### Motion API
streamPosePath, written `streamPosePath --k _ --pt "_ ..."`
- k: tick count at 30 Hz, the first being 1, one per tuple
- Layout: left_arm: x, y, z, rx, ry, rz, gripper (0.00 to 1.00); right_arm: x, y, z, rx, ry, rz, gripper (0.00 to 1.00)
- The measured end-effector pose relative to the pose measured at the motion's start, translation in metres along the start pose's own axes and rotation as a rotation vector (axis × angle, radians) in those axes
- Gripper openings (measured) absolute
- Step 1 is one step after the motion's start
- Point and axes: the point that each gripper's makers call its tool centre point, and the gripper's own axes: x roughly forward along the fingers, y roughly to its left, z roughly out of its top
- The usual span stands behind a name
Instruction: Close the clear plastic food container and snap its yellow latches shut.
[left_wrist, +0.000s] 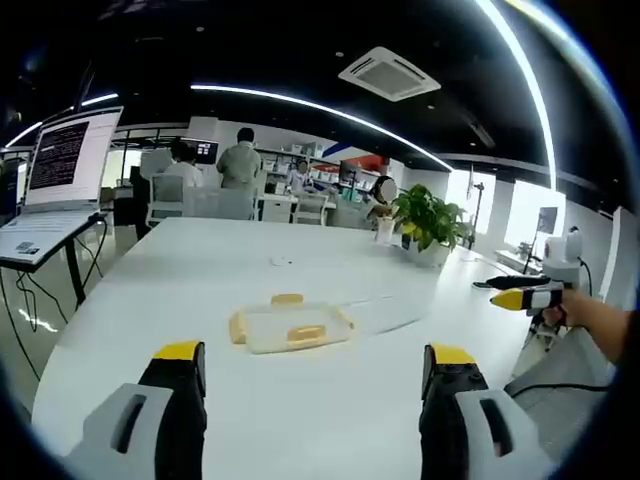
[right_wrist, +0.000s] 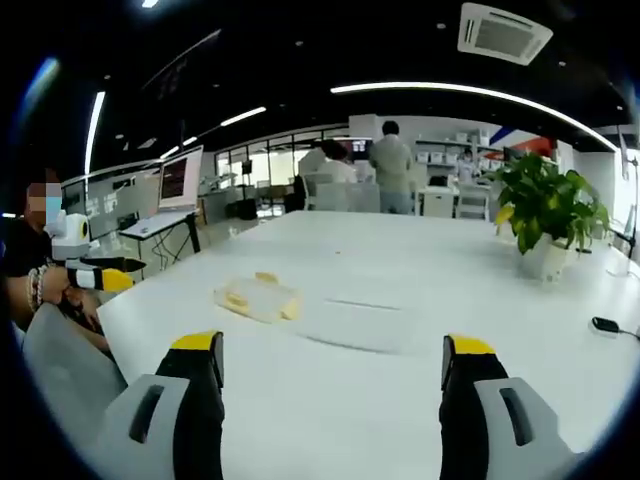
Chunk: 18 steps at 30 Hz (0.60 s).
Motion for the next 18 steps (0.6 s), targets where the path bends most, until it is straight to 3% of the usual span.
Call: streamPosePath --k 10,18 --pt "-0.0004 0.0028 0.0009 0.002 -0.005 0.01 0.88 0.0006 0.0 -0.001 0.0 0.004 0.007 0.89" --pt "-0.0017 0.0097 0.0029 0.012 -0.014 0.049 0.96 0.001 -0.0005 0.0013 0.01 -0.011 0.011 0.93"
